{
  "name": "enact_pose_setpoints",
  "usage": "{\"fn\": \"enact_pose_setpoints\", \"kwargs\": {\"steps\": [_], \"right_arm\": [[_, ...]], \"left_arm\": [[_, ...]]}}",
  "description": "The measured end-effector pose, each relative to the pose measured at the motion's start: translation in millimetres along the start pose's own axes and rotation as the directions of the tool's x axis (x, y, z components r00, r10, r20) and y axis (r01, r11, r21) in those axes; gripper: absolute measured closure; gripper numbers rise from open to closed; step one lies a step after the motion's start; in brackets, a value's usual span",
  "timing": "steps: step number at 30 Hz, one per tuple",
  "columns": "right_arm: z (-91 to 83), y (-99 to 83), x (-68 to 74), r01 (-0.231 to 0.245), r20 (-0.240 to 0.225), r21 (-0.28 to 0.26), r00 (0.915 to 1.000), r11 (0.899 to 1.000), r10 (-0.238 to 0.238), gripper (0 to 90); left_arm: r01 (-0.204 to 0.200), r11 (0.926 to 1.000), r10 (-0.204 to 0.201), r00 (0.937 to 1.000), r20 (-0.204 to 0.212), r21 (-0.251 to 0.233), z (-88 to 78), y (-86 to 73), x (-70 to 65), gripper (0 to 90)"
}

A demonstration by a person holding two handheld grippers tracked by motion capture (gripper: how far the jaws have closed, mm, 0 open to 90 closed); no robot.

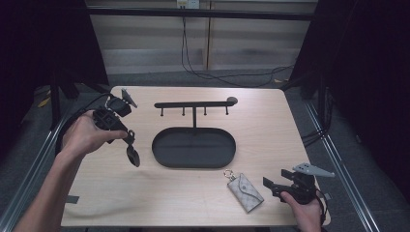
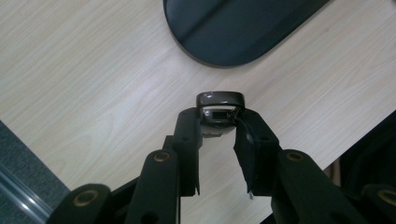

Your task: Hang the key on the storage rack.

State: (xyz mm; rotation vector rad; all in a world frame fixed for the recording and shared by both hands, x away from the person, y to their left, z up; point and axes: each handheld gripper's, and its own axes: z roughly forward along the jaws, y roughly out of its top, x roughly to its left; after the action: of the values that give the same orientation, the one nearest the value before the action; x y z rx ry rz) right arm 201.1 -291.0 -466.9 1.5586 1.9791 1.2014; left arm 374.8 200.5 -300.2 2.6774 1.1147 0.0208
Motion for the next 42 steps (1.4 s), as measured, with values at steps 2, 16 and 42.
{"fn": "enact_pose_setpoints", "kwargs": {"steps": [2, 16, 42], "right_arm": [[0.1, 0.0, 0.1, -0.002, -0.002, 0.004, 1.0000, 1.000, 0.002, 15.0], [0.2, -0.1, 0.4, 0.002, -0.003, 0.005, 1.0000, 1.000, -0.002, 15.0], [-0.1, -0.3, 0.7, 0.004, -0.008, 0.007, 1.0000, 1.000, -0.004, 15.1]], "left_arm": [[0.005, 1.0000, -0.005, 1.0000, -0.002, 0.000, -1.5, 4.1, -0.7, 70.7], [0.010, 0.9998, -0.010, 0.9999, 0.000, 0.014, -3.5, 30.6, -7.1, 70.8], [0.045, 0.9981, -0.046, 0.9988, 0.017, 0.041, 11.8, 79.9, -6.6, 70.7]]}}
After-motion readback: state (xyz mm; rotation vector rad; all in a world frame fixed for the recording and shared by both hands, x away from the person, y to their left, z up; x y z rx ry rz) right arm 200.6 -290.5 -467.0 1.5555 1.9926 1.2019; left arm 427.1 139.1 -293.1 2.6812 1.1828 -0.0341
